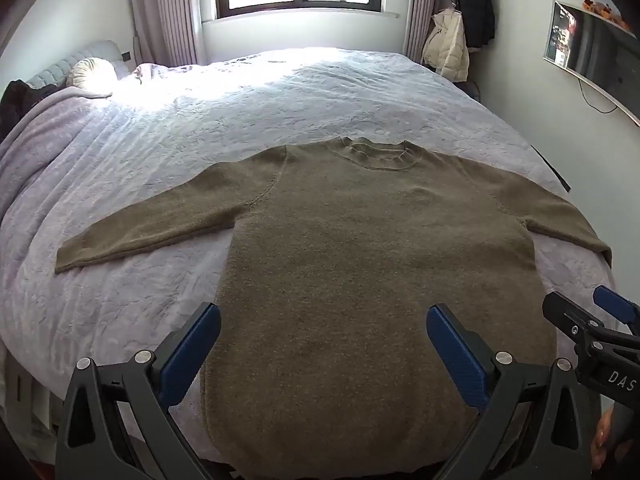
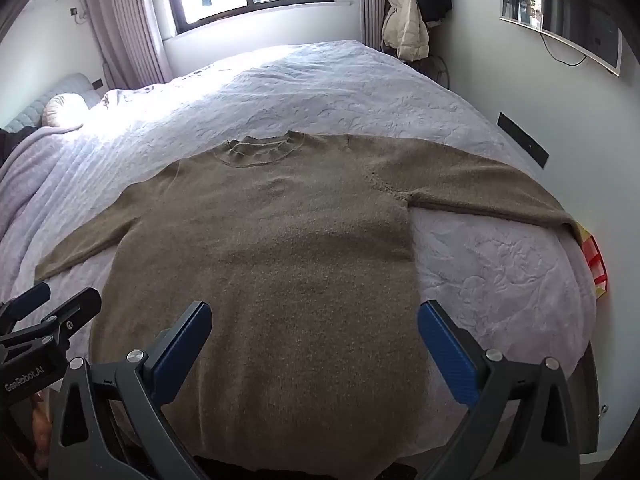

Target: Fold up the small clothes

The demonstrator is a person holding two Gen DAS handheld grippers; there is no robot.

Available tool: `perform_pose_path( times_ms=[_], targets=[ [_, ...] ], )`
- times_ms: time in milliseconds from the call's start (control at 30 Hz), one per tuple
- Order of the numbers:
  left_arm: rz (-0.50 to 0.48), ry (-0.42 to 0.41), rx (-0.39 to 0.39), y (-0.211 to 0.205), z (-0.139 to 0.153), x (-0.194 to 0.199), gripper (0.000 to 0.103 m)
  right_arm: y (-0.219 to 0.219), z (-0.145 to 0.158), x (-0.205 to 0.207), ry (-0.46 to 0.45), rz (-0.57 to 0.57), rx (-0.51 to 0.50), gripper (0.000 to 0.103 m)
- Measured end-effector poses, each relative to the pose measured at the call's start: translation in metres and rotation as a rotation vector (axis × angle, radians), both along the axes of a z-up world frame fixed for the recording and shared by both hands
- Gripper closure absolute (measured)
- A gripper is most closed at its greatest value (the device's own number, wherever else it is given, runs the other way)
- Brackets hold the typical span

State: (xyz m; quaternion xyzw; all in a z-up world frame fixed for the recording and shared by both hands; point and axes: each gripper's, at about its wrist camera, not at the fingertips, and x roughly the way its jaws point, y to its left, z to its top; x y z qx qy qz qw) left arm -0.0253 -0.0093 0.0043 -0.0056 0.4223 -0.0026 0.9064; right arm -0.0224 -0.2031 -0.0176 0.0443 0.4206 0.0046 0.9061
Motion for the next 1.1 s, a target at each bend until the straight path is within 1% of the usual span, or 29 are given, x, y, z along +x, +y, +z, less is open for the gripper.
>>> perform_pose_path(
  times_ms=[100,233,333,467,600,1100],
  targets=[
    [-0.016,-0.007,0.018,-0.005,0.001,-0.002,0.0,-0.002,0.0,0.0,0.005,0.007,0.007,0.0],
    [-0.033,-0.004,0.015,-0.011,0.001,-0.003,0.0,-0.003,0.001,0.0,0.009,0.007,-0.001,0.0],
    [-0.038,0.003,0.016,-0.014,0.0,-0.001,0.0,0.005,0.003,0.003,0.016,0.002,-0.011,0.0],
    [-0.037,0.026,-0.009,-0.013,-0.004,0.002,0.0,0.013,0.004,0.009,0.027,-0.006,-0.021,0.0],
    [-0.03,0.036,0.006,-0.014,-0.008,0.005,0.0,0.01,0.002,0.011,0.037,-0.008,-0.019,0.0],
    [-0.026,0.072,0.001,-0.01,-0.019,0.012,0.0,0.016,0.002,0.023,0.062,-0.01,-0.038,0.0]
  ],
)
